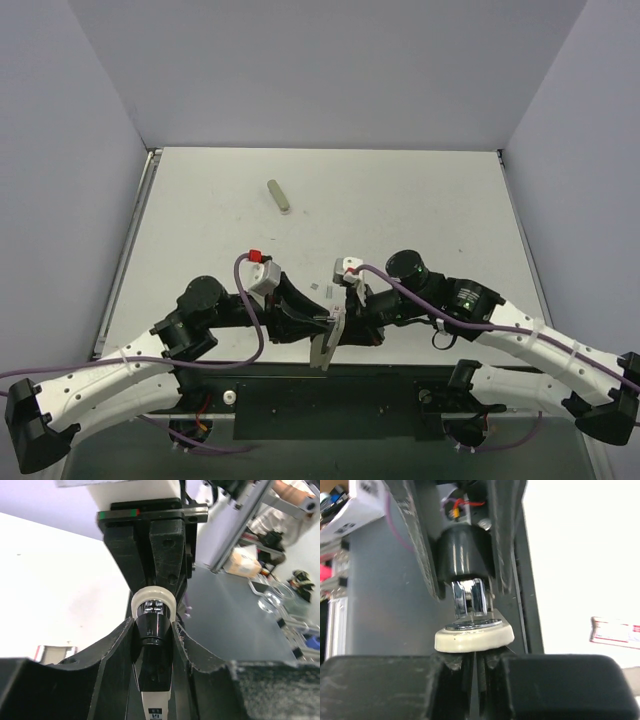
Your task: Unload the staples from the stapler
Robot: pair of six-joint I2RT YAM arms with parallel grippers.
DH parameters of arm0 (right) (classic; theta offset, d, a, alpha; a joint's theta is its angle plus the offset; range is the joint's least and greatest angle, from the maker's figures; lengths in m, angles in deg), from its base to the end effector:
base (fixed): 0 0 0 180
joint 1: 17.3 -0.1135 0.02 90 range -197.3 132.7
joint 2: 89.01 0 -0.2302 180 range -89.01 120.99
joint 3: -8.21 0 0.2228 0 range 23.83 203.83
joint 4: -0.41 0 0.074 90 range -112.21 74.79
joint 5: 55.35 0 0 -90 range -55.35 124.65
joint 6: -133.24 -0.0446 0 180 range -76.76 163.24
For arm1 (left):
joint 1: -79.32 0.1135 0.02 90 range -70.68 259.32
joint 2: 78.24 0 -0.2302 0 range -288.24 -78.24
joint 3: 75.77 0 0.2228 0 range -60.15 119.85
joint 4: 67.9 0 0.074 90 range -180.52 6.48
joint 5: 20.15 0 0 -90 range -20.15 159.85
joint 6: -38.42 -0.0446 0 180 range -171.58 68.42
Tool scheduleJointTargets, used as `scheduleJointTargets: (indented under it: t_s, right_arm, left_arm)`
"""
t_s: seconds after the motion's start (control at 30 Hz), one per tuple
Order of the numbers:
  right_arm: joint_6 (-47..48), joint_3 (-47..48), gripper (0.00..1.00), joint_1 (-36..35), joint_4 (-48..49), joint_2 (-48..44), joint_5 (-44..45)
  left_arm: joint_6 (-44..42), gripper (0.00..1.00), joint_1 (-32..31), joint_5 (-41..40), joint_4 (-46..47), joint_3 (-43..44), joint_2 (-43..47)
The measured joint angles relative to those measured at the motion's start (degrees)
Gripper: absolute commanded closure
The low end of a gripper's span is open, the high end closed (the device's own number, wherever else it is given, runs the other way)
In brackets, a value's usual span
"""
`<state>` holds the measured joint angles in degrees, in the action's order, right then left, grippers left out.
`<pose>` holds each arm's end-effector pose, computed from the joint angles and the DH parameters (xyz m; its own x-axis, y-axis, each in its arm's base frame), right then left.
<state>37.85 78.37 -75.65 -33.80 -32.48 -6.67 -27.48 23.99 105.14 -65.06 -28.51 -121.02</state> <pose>0.0852 0.1944 0.3202 -0.2742 -0.3103 -0.9102 -0.9421 -0.1034 0.3190 0.0827 -0.1649 0.3013 -0.3411 -0.0928 -0.9355 0.9399 -0.0491 -0.3378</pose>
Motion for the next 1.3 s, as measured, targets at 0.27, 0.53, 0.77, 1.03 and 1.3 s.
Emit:
scheduleJointTargets:
  t_s: [0.27, 0.53, 0.77, 1.03, 1.3]
  right_arm:
    - [-6.45, -8.96, 1.00, 5.79, 12.00, -11.06, 10.36]
    - [-10.08, -11.17, 1.00, 6.01, 10.97, -18.12, 26.12]
    - [-13.14, -16.68, 1.00, 6.19, 10.43, -22.60, 37.53]
    - [-14.62, -21.22, 1.00, 6.19, 9.97, -28.63, 43.67]
    - [-16.48, -22.69, 1.00, 6.19, 9.92, -32.50, 45.33]
  left_arm:
    - [-2.73, 1.00, -0.85, -11.67, -4.02, 0.59, 1.49]
    - [-7.74, 1.00, -0.90, -30.42, -11.23, 6.75, -1.51]
    - [-12.48, 1.00, 1.40, -43.63, -13.68, 18.08, -14.49]
    - [-11.26, 1.00, 10.34, -48.22, -14.32, 28.26, -32.33]
    - [-10.67, 1.00, 16.20, -49.27, -18.03, 44.61, -50.95]
